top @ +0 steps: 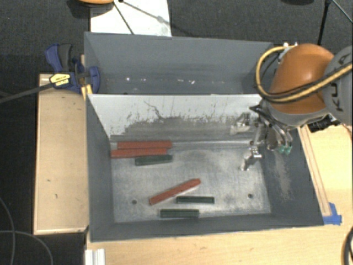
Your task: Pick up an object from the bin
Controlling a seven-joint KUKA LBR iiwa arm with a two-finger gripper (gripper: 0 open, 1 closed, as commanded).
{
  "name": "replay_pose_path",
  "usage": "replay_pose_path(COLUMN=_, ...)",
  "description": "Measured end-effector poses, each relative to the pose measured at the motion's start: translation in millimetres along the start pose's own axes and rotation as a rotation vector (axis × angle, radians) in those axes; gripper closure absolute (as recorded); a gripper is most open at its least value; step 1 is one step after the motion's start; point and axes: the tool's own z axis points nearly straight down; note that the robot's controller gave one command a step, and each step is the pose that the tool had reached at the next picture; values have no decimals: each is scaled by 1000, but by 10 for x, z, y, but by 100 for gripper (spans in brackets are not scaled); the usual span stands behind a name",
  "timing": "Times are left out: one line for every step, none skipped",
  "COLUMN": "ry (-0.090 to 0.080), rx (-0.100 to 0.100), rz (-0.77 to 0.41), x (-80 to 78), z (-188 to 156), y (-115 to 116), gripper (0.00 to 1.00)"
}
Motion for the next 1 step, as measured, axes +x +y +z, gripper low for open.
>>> replay_pose_path(ry=7, rx=-6, rz=-155, x=355, z=396, y=58, gripper=0)
